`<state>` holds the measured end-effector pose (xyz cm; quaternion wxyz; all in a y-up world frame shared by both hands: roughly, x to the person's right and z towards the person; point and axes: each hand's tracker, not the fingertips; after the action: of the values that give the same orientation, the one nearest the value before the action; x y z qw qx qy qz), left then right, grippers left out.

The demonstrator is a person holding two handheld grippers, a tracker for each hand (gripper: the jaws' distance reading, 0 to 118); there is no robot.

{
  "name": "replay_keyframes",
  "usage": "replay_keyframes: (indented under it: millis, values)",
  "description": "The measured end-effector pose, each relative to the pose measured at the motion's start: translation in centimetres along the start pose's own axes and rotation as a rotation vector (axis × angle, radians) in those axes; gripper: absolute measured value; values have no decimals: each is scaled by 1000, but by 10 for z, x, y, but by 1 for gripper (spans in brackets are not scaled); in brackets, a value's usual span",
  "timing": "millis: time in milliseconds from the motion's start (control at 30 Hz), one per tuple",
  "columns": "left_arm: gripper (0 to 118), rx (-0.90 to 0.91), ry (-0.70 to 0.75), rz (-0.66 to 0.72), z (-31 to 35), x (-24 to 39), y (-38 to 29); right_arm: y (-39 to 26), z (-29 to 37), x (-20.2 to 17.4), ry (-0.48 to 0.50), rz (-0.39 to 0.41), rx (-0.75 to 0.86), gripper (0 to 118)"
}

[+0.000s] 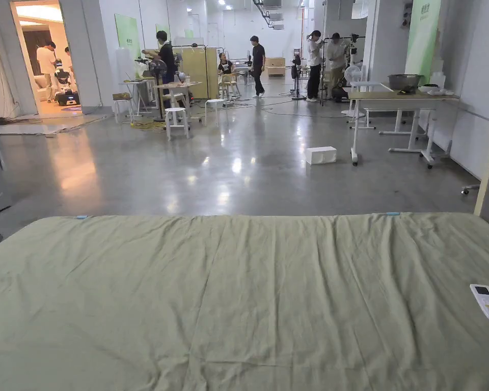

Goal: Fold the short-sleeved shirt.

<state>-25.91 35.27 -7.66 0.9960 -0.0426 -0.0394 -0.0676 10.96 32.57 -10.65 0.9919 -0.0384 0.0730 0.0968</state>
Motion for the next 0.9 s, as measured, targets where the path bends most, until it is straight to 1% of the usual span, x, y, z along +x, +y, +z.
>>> replay_keyframes:
  millis: [267, 400, 500, 600, 633, 667, 700, 733, 767, 800, 833, 867, 900]
  values:
    - [0, -37, -3, 13, 0, -11, -4, 0, 0, 4, -2, -16, -16, 0]
    - [0, -54, 10, 56, 0, -21, -8, -1, 0, 6, 1, -37, -19, 0]
    - [0, -71, 8, 106, -1, -34, -13, -4, 0, 7, -1, -44, -32, 0]
    - [0, -127, 26, 208, -9, -56, -20, -8, -1, 8, 12, -66, -62, 0]
    - [8, -187, 48, 243, -13, -65, -24, -10, -1, 9, 22, -71, -73, 0]
    - [21, -226, 75, 273, -17, -74, -29, -13, -2, 9, 41, -79, -91, 0]
    - [42, -248, 85, 298, -20, -82, -35, -18, -3, 10, 55, -90, -109, 0]
    - [75, -277, 70, 342, -25, -92, -46, -23, -4, 10, 59, -104, -130, 0]
    - [96, -296, 39, 397, -30, -104, -57, -25, -5, 9, 57, -100, -133, 0]
    - [107, -322, 8, 451, -35, -115, -67, -29, -7, 8, 63, -104, -150, 0]
    - [108, -344, -10, 492, -44, -129, -79, -31, -8, 7, 65, -107, -161, 0]
    - [108, -375, -114, 638, -52, -139, -101, -33, -10, 6, 67, -110, -173, 0]
    - [108, -360, -115, 745, -58, -149, -117, -36, -12, 5, 71, -112, -185, 0]
